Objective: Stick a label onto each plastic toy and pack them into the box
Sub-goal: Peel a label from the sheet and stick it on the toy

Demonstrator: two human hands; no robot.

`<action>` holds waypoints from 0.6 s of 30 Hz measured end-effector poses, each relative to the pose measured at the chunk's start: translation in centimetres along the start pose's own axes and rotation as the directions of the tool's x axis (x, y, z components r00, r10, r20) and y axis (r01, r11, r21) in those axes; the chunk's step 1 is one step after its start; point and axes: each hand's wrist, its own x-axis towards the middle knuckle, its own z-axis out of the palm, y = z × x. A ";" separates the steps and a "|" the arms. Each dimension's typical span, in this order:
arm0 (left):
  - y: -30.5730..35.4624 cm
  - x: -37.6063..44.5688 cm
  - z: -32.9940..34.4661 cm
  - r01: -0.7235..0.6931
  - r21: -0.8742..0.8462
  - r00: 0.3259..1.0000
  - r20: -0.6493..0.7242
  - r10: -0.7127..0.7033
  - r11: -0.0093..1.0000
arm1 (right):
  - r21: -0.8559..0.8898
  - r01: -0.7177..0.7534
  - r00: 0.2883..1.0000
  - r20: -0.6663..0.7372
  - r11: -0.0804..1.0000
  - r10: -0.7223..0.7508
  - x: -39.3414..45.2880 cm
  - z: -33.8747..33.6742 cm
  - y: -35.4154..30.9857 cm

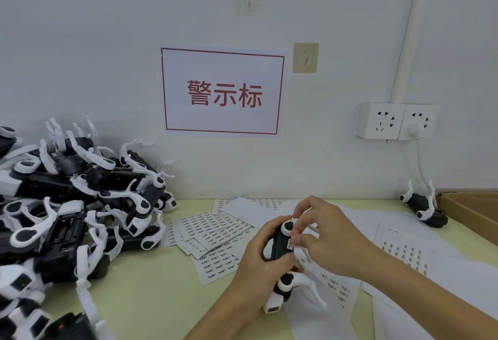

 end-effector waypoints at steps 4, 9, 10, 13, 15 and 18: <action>-0.1 0.1 -0.1 0.001 0.016 1.000 -0.006 -0.001 1.000 | 0.013 0.001 1.000 -0.022 1.000 0.000 -0.2 0.1 0.0; -0.2 0.1 -0.1 -0.004 0.050 1.000 -0.015 0.004 0.999 | 0.025 0.000 0.999 -0.039 1.000 0.001 -0.4 0.3 0.1; -0.2 0.1 -0.1 -0.003 0.050 1.000 -0.019 0.004 0.999 | 0.024 0.004 0.999 -0.044 1.000 -0.002 -0.4 0.3 0.1; -0.3 0.1 -0.1 -0.005 0.049 1.000 -0.029 0.006 0.999 | 0.024 0.013 0.998 -0.055 1.000 -0.012 -0.5 0.4 0.0; -0.3 0.1 -0.1 -0.003 0.054 0.999 -0.035 0.004 0.999 | 0.026 0.015 0.998 -0.060 1.000 -0.013 -0.6 0.4 -0.1; -0.4 0.2 -0.1 -0.005 0.075 0.999 -0.043 0.008 0.997 | 0.042 0.012 0.997 -0.077 0.999 -0.009 -0.7 0.6 -0.2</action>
